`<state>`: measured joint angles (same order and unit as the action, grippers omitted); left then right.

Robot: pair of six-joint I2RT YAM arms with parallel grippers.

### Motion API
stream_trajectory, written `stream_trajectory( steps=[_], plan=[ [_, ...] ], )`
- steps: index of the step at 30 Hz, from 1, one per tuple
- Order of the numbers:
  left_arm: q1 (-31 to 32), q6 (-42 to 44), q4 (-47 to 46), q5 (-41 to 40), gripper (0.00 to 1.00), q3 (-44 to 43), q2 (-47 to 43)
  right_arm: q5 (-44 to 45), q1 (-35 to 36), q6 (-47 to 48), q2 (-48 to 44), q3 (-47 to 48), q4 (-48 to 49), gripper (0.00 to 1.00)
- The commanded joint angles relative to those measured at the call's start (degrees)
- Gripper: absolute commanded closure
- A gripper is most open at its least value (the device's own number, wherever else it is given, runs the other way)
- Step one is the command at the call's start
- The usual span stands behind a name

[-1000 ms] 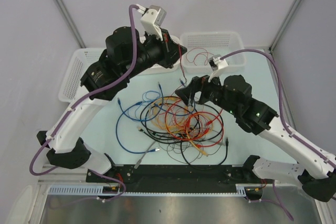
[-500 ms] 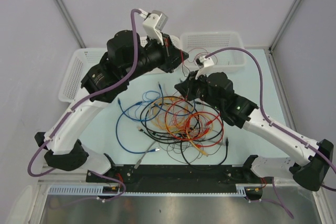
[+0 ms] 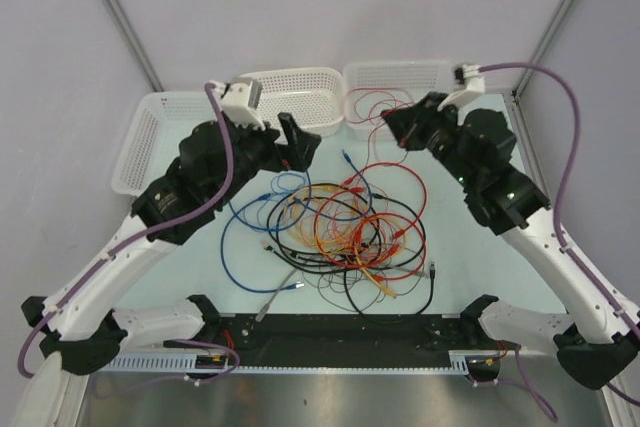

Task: Untangle the cables

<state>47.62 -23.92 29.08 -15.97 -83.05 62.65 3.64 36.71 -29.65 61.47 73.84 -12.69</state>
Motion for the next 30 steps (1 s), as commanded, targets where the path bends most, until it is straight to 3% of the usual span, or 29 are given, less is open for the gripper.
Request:
stream_trajectory(
  steps=[1,12,18,30],
  plan=[
    [-0.9,-4.1,-5.0,-7.0,0.00,10.2,-7.6,-5.8,-8.3,-3.4,2.4,9.7,-1.4,1.00],
    [-1.1,-13.4,-2.6,-4.3,0.00,28.6,-15.6,-0.2,-20.1,-5.2,22.8,33.5,0.5,1.00],
    [-1.2,-15.9,-1.6,-1.2,0.00,32.6,-14.9,-2.5,-25.3,-7.1,37.4,45.5,1.0,1.00],
    [-1.2,-18.3,-5.6,2.3,0.00,38.8,-9.7,-3.0,-28.2,-8.6,60.8,64.7,2.3,1.00]
  ],
)
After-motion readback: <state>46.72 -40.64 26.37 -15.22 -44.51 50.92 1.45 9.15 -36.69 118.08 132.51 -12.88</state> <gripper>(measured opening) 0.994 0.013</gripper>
